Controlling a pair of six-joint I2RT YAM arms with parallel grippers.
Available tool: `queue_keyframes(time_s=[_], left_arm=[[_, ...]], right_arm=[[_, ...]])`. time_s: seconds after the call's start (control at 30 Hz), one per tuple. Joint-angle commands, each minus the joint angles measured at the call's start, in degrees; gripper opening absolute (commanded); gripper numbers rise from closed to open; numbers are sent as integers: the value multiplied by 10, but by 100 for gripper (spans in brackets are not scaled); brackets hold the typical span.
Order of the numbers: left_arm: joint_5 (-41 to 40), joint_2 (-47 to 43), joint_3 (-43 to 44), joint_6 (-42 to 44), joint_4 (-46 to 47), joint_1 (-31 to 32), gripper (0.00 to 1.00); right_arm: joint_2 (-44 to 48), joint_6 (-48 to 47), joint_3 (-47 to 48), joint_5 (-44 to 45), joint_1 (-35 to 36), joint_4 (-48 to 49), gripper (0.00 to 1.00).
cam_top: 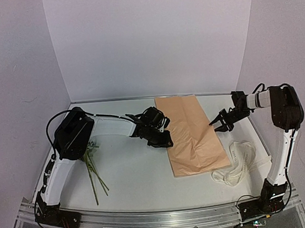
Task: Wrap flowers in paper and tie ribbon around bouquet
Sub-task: Pick up the folded wrapping paper from the center of the board.
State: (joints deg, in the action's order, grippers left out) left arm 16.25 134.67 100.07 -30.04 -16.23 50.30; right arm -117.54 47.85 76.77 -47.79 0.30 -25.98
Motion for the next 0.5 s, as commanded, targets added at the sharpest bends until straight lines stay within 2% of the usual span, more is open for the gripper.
queue_keyframes(time_s=[0.0,0.1,0.17,0.27,0.47], left_arm=[[-11,-12,-3,-1,-3,-1,23],[-10,-20,-12,0,4,-2,23],[-8,-27,-19,-1,9,-5,23],[-3,-44,-33,-5,19,-10,23],[15,-83,-68,-12,43,-24,23]], right_arm=[[39,23,-1,-23,1,21,22],[52,30,0,-27,2,23,5],[65,32,0,-26,6,23,0],[95,35,-3,-22,17,20,0],[160,-25,42,35,77,-128,0]])
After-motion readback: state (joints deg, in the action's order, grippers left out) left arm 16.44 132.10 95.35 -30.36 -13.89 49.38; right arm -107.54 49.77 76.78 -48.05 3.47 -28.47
